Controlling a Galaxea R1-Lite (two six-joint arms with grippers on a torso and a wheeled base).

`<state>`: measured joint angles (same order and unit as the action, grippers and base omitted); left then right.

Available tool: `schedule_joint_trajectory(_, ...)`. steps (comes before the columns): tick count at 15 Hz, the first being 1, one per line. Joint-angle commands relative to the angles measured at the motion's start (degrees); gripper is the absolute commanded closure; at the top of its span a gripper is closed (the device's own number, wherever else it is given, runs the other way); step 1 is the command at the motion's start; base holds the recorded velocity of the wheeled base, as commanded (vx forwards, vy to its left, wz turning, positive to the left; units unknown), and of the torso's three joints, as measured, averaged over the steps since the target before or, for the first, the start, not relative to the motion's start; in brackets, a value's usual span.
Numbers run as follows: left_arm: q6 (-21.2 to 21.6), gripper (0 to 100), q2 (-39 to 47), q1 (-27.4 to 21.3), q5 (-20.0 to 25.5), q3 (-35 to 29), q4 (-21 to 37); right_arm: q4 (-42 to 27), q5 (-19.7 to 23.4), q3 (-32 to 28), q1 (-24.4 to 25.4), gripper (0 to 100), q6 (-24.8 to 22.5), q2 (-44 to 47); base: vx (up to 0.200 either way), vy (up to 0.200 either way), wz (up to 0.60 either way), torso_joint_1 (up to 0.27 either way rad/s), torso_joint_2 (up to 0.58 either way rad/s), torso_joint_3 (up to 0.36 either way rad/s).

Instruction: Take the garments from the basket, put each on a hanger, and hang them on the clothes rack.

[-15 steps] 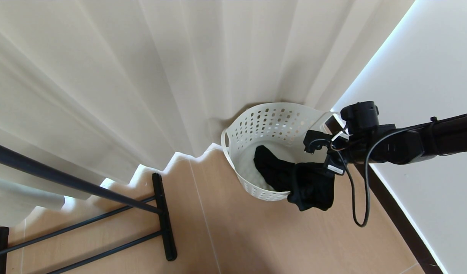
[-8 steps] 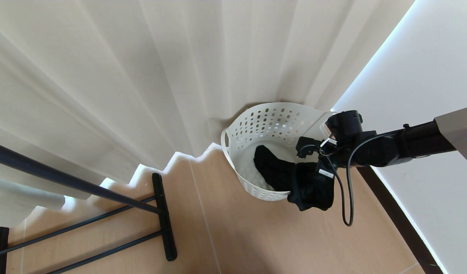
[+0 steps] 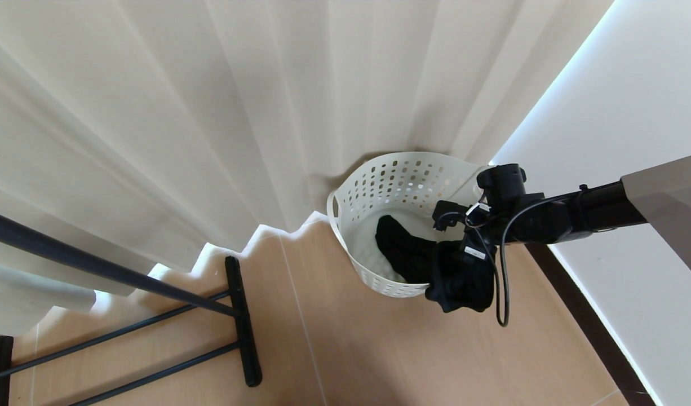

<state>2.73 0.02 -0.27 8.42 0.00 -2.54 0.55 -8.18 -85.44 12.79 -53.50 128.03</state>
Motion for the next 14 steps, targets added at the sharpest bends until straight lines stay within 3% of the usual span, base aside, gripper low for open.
schedule_joint_trajectory(1,0.0,0,0.0,0.0,0.0,0.0,0.0,0.0,-0.1,-0.3,0.0,0,0.0,0.6,0.000,0.000,0.00,0.000,0.00,0.000)
schedule_joint_trajectory(9,0.0,0,0.0,0.0,0.0,0.0,0.0,0.2,-0.2,-1.0,0.0,0,0.2,4.0,0.000,0.000,0.00,0.000,0.00,0.000)
schedule_joint_trajectory(11,0.0,0,0.0,0.0,0.0,0.0,0.0,0.2,-0.5,-3.8,0.0,0,2.3,6.4,0.000,0.000,0.00,0.000,0.00,0.000)
schedule_joint_trajectory(12,0.0,0,0.0,0.0,0.0,0.0,0.0,0.2,-0.6,-4.5,-0.1,100,2.6,6.5,0.000,0.000,0.00,0.000,0.00,0.000)
schedule_joint_trajectory(14,0.0,0,0.0,0.0,0.0,0.0,0.0,-0.5,-1.2,-5.1,-0.2,100,5.6,6.2,0.000,0.000,0.00,0.000,0.00,0.000)
